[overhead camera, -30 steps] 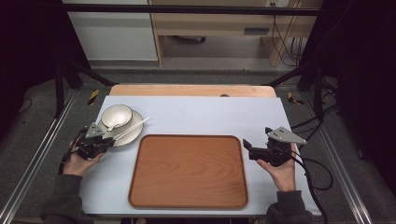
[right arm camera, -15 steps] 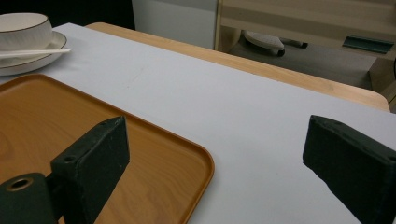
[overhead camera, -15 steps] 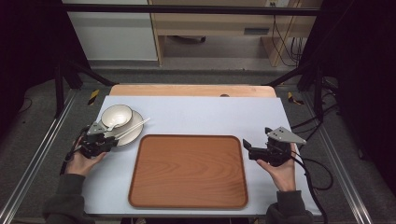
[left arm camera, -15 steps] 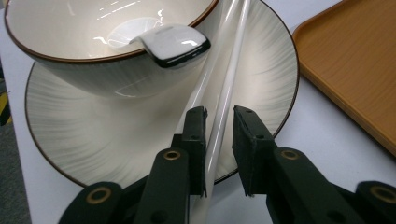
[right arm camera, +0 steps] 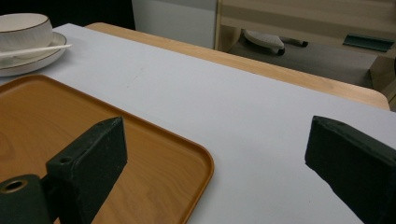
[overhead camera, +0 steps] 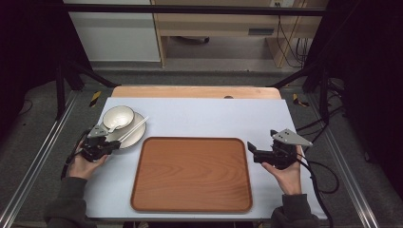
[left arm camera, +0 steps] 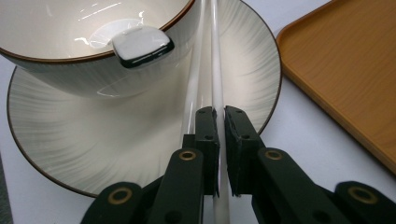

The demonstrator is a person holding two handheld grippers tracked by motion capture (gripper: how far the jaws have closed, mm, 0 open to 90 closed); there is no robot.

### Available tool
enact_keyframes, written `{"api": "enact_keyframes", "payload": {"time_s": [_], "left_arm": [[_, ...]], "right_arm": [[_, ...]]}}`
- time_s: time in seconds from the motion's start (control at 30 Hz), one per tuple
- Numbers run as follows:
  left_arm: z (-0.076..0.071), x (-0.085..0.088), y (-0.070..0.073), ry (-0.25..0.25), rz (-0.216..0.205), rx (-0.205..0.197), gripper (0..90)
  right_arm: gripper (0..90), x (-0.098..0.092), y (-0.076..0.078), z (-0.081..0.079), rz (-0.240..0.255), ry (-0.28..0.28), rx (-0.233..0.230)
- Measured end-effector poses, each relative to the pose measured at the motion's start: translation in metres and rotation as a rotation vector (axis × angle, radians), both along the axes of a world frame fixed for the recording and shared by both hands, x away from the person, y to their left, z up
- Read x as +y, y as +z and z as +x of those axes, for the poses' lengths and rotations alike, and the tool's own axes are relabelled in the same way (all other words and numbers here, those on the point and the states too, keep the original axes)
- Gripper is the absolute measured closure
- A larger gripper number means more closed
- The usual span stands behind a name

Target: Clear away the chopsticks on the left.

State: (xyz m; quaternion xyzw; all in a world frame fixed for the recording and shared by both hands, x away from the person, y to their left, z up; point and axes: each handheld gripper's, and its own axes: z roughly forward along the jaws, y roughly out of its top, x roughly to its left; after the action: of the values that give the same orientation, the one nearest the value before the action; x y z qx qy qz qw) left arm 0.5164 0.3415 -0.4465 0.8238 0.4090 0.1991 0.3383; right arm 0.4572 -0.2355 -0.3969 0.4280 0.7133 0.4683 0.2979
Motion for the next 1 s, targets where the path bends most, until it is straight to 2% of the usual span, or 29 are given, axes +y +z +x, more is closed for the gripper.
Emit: {"api": "enact_keyframes", "payload": {"time_s": [0.27, 0.43, 0.5, 0.6, 0.73, 0.83, 0.87, 0.93, 1.0], "left_arm": [[-0.01, -0.004, 0.005, -0.008, -0.025, -0.005, 84.3], [-0.021, -0.009, 0.014, 0.002, -0.048, -0.037, 84.3], [-0.024, -0.01, 0.016, 0.003, -0.043, -0.042, 84.3], [-0.035, -0.022, 0.026, 0.041, -0.088, -0.069, 84.3], [-0.045, -0.034, 0.031, 0.069, -0.099, -0.089, 84.2], [-0.058, -0.05, 0.035, 0.114, -0.104, -0.107, 84.2], [-0.061, -0.054, 0.036, 0.122, -0.116, -0.109, 84.2], [-0.066, -0.06, 0.037, 0.154, -0.108, -0.124, 84.3], [-0.071, -0.065, 0.04, 0.176, -0.121, -0.136, 84.3]], "right_arm": [[5.2, -0.002, 0.001, -0.001, 0.004, -0.003, 0.0], [4.4, -0.002, 0.001, -0.001, 0.005, -0.003, 0.0], [3.7, -0.002, 0.002, -0.001, 0.008, -0.005, 0.002], [3.4, -0.002, 0.001, -0.001, 0.007, -0.007, 0.006], [3.2, -0.002, 0.001, 0.0, 0.008, -0.008, 0.008], [3.2, -0.003, 0.002, 0.0, 0.01, -0.009, 0.005], [3.2, -0.003, 0.002, 0.0, 0.014, -0.009, 0.007], [3.2, -0.003, 0.002, -0.001, 0.014, -0.009, 0.005], [3.2, -0.003, 0.003, -0.001, 0.017, -0.009, 0.002]]}}
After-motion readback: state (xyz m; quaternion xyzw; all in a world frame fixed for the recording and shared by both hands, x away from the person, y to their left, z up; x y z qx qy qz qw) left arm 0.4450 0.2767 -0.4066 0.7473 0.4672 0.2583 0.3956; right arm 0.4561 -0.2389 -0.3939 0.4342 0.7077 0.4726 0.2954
